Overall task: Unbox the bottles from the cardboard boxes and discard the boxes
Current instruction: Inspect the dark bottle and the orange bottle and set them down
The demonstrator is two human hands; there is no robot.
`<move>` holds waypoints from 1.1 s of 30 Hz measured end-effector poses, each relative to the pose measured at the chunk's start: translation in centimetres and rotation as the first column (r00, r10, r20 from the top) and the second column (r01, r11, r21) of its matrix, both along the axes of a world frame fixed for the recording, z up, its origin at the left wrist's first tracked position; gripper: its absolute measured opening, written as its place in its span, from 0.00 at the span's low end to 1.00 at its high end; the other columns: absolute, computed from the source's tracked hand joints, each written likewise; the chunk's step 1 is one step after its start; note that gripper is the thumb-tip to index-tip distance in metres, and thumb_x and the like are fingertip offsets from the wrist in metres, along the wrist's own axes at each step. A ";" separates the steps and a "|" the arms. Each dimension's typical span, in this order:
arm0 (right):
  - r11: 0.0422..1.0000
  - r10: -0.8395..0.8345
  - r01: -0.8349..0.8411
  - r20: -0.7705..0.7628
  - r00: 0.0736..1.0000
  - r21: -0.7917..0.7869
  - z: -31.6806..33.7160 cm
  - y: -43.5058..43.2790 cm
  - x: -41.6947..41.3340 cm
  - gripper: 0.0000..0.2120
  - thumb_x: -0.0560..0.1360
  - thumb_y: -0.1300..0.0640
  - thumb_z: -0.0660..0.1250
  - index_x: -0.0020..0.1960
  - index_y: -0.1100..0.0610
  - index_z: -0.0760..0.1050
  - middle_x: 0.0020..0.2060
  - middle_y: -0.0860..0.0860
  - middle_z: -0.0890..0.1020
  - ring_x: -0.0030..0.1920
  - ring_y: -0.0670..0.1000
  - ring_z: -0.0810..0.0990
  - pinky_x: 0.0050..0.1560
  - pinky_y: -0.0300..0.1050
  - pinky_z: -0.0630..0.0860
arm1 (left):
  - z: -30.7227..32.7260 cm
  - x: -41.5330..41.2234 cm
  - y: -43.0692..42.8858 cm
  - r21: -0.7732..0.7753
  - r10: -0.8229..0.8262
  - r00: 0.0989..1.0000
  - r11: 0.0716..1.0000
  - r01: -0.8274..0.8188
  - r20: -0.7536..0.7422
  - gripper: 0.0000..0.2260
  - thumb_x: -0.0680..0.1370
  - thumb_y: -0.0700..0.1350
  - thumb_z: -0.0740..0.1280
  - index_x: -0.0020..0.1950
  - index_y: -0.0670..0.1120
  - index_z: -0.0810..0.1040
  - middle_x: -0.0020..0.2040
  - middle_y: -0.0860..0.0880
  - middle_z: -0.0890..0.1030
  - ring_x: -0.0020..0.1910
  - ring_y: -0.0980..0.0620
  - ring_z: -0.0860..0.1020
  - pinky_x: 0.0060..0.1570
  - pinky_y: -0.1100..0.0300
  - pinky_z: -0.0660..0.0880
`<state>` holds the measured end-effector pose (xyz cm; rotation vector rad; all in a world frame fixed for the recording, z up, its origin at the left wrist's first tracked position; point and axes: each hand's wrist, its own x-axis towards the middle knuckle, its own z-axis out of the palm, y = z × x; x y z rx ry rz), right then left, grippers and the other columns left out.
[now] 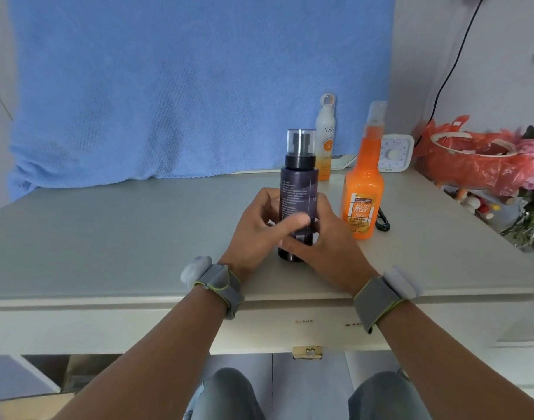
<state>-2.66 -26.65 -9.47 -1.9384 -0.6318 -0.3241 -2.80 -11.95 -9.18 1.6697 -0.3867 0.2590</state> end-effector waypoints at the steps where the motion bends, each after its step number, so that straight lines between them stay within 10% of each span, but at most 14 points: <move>1: 0.998 0.061 -0.060 -0.058 0.996 0.030 0.2 -0.1 0.0 0.34 0.71 0.52 0.75 0.71 0.53 0.62 0.59 0.47 0.79 0.56 0.47 0.81 0.54 0.34 0.78 | 0.1 0.0 0.1 -0.030 -0.010 1.000 0.999 0.011 0.005 0.18 0.76 0.54 0.68 0.61 0.44 0.76 0.55 0.36 0.78 0.55 0.37 0.78 0.55 0.46 0.78; 7: 0.943 0.308 -0.256 -0.271 0.912 0.211 1.0 -0.7 -0.6 0.28 0.72 0.54 0.65 0.70 0.49 0.62 0.56 0.50 0.80 0.53 0.47 0.82 0.43 0.34 0.79 | 0.2 0.2 0.4 -0.056 0.002 1.000 0.998 -0.003 -0.020 0.24 0.82 0.59 0.54 0.61 0.43 0.78 0.56 0.32 0.76 0.49 0.44 0.75 0.50 0.47 0.74; 11: 0.939 0.316 -0.250 -0.298 0.901 0.238 0.9 -0.7 -0.5 0.27 0.71 0.53 0.63 0.69 0.49 0.62 0.57 0.50 0.78 0.55 0.45 0.80 0.48 0.32 0.79 | 0.0 0.3 0.3 -0.097 -0.115 0.990 0.990 0.107 -0.081 0.20 0.82 0.55 0.57 0.66 0.45 0.77 0.61 0.36 0.78 0.60 0.34 0.75 0.65 0.33 0.66; 20: 0.992 0.079 -0.056 -0.217 0.973 0.112 -0.1 -0.5 0.8 0.40 0.70 0.48 0.75 0.73 0.51 0.56 0.48 0.36 0.77 0.46 0.30 0.80 0.42 0.22 0.74 | 0.3 0.3 0.8 -0.119 0.084 0.996 0.990 -0.079 0.033 0.21 0.69 0.53 0.74 0.58 0.46 0.79 0.52 0.49 0.85 0.54 0.49 0.82 0.59 0.48 0.77; 27: 0.945 0.241 -0.144 -0.331 0.912 0.293 0.2 -0.6 0.5 0.15 0.80 0.51 0.62 0.65 0.52 0.67 0.55 0.52 0.81 0.50 0.50 0.85 0.46 0.46 0.83 | 0.4 0.5 0.6 -0.176 -0.109 0.994 0.979 0.105 -0.008 0.20 0.82 0.49 0.59 0.73 0.46 0.71 0.61 0.39 0.80 0.56 0.40 0.76 0.51 0.51 0.73; 33: 0.928 0.294 -0.160 -0.396 0.870 0.337 0.5 -0.7 0.6 0.18 0.81 0.48 0.55 0.69 0.53 0.67 0.56 0.57 0.82 0.55 0.56 0.83 0.56 0.58 0.79 | 0.5 0.3 0.7 -0.160 -0.102 0.995 0.982 0.103 0.012 0.23 0.80 0.43 0.63 0.76 0.45 0.67 0.58 0.34 0.79 0.50 0.42 0.74 0.47 0.47 0.72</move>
